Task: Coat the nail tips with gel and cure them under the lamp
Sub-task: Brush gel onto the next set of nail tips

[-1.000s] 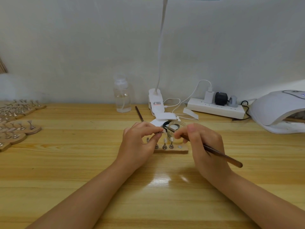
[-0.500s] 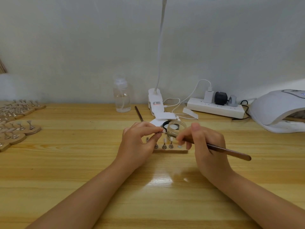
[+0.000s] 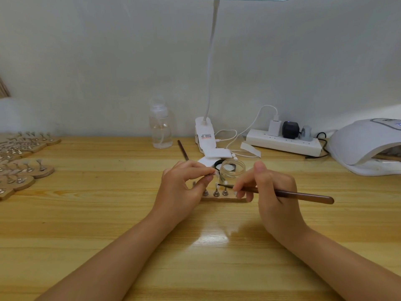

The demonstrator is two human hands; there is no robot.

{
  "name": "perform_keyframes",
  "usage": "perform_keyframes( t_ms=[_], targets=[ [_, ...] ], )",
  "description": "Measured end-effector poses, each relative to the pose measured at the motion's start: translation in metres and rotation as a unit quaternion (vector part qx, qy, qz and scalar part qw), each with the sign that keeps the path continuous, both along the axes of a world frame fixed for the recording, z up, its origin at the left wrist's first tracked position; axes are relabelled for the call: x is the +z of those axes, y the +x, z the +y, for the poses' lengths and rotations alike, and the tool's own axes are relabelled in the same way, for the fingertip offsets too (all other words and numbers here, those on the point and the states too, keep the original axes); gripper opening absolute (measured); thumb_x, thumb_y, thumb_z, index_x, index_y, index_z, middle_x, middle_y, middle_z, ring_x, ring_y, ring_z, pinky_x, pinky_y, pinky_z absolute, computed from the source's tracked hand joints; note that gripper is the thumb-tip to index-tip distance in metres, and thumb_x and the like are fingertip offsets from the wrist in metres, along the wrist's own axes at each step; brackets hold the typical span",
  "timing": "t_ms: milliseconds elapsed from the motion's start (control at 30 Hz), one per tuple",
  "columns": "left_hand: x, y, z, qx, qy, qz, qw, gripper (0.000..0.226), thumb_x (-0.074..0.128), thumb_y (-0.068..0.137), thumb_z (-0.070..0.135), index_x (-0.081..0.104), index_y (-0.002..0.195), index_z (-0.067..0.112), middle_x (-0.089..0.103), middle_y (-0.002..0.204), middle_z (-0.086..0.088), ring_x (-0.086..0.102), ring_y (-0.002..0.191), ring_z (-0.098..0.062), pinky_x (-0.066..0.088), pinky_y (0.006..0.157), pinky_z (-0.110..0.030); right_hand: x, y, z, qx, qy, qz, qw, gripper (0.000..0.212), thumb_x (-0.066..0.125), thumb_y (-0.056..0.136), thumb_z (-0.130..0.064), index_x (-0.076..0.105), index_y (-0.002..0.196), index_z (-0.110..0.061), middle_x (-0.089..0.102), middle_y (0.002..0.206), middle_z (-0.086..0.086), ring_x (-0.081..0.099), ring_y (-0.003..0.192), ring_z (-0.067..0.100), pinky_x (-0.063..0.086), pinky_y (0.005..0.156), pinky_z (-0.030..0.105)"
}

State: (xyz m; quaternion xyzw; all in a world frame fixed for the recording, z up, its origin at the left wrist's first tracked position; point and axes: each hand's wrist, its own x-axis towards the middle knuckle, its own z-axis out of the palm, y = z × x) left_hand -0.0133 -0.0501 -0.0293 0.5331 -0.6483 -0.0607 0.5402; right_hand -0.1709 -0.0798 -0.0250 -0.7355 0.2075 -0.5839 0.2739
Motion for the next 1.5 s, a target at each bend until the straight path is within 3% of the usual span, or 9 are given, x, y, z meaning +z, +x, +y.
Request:
perform_keyframes(
  t_ms=[167,267,467,733,900,1033,1200,1367,1500],
  targets=[
    [0.0006,0.0010,0.0004,-0.003,-0.014,-0.008,1.000,0.024,0.069,0.076,0.005,0.070,0.094,0.022,0.064,0.082,0.015,0.058,0.084,-0.004,0.044,0.083,-0.031,0.0016,0.0002,0.0005,-0.019,-0.014,0.018,1.000,0.042,0.031,0.091,-0.033,0.064,0.067,-0.021,0.063,0.062,-0.006,0.057,0.056,0.000,0.045,0.056,0.015],
    [0.0005,0.0013,0.0001,-0.002,-0.013,-0.018,1.000,0.021,0.070,0.076,0.007,0.072,0.093,0.019,0.064,0.081,0.017,0.058,0.083,-0.006,0.045,0.083,-0.030,0.0016,0.0001,0.0013,0.000,0.012,0.000,1.000,0.044,0.031,0.089,-0.037,0.062,0.061,-0.024,0.060,0.054,-0.005,0.056,0.051,0.002,0.043,0.052,0.016],
    [0.0003,0.0018,0.0000,0.003,-0.026,-0.020,0.999,0.021,0.071,0.074,0.004,0.072,0.091,0.017,0.069,0.084,0.010,0.059,0.084,-0.007,0.042,0.078,-0.013,0.0033,0.0007,0.0011,-0.012,-0.006,0.014,1.000,0.038,0.030,0.090,-0.034,0.061,0.068,-0.027,0.061,0.061,-0.006,0.057,0.057,0.002,0.045,0.056,0.017],
    [0.0010,0.0020,0.0003,0.010,-0.028,-0.005,1.000,0.022,0.072,0.073,0.004,0.072,0.091,0.017,0.067,0.080,0.012,0.060,0.084,-0.005,0.042,0.079,-0.011,0.0044,0.0005,0.0025,-0.010,-0.019,0.012,1.000,0.036,0.030,0.090,-0.031,0.061,0.071,-0.026,0.062,0.064,-0.005,0.056,0.058,0.003,0.045,0.056,0.017],
    [0.0019,0.0011,0.0007,0.008,-0.029,0.000,1.000,0.025,0.072,0.073,0.006,0.069,0.092,0.021,0.067,0.080,0.015,0.060,0.085,-0.003,0.042,0.079,-0.011,0.0037,0.0010,0.0039,0.016,0.019,-0.009,1.000,0.043,0.032,0.089,-0.037,0.063,0.062,-0.024,0.060,0.052,0.002,0.055,0.050,0.007,0.045,0.051,0.024],
    [0.0012,0.0019,0.0005,0.011,-0.028,-0.001,1.000,0.022,0.072,0.073,0.006,0.071,0.089,0.021,0.066,0.078,0.015,0.060,0.085,-0.003,0.041,0.079,-0.010,0.0059,0.0009,0.0029,-0.022,-0.038,0.021,0.999,0.035,0.033,0.090,-0.027,0.063,0.073,-0.021,0.063,0.067,-0.007,0.057,0.061,0.000,0.044,0.058,0.013],
    [0.0014,0.0019,-0.0001,0.013,-0.017,0.005,1.000,0.020,0.072,0.074,0.008,0.071,0.087,0.023,0.064,0.075,0.020,0.059,0.082,-0.001,0.039,0.077,-0.007,0.0028,0.0010,0.0032,0.006,-0.001,0.010,1.000,0.042,0.034,0.089,-0.032,0.064,0.063,-0.021,0.061,0.055,-0.004,0.056,0.051,0.002,0.045,0.052,0.019],
    [0.0013,0.0022,-0.0004,0.011,-0.003,0.015,1.000,0.012,0.072,0.075,0.007,0.073,0.083,0.016,0.064,0.071,0.017,0.057,0.077,-0.005,0.037,0.074,-0.005,0.0052,-0.0026,0.0006,-0.049,-0.003,-0.003,0.999,0.033,0.039,0.089,-0.035,0.064,0.072,-0.023,0.064,0.062,-0.011,0.060,0.058,0.002,0.044,0.057,0.009],
    [0.0031,0.0001,0.0015,0.000,-0.027,0.003,1.000,0.017,0.073,0.072,0.007,0.072,0.086,0.018,0.067,0.077,0.012,0.060,0.080,-0.010,0.043,0.078,-0.018,0.0050,-0.0027,-0.0011,-0.051,0.017,0.021,0.998,0.015,0.058,0.086,-0.040,0.063,0.081,-0.026,0.066,0.066,-0.016,0.063,0.063,-0.004,0.041,0.055,0.003]
  ],
)
